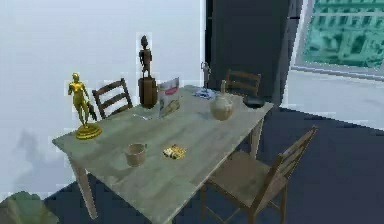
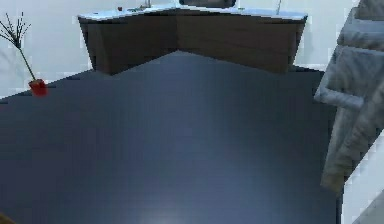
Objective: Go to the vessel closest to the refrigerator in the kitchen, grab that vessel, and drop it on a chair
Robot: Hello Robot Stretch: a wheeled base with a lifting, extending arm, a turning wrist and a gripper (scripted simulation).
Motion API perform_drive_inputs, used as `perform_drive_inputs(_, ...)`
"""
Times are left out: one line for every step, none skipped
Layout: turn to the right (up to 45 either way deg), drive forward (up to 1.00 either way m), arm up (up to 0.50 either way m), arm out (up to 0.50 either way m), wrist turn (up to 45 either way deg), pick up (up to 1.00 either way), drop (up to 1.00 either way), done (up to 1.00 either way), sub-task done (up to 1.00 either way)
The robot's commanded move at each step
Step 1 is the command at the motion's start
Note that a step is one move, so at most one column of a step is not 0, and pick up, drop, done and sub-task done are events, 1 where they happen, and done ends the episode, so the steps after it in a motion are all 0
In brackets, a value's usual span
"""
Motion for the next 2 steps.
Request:
perform_drive_inputs(45.0, 0.0, 0.0, 0.0, 0.0, 0.0, 0.0, 0.0, 0.0)
perform_drive_inputs(45.0, 0.0, 0.0, 0.0, 0.0, 0.0, 0.0, 0.0, 0.0)
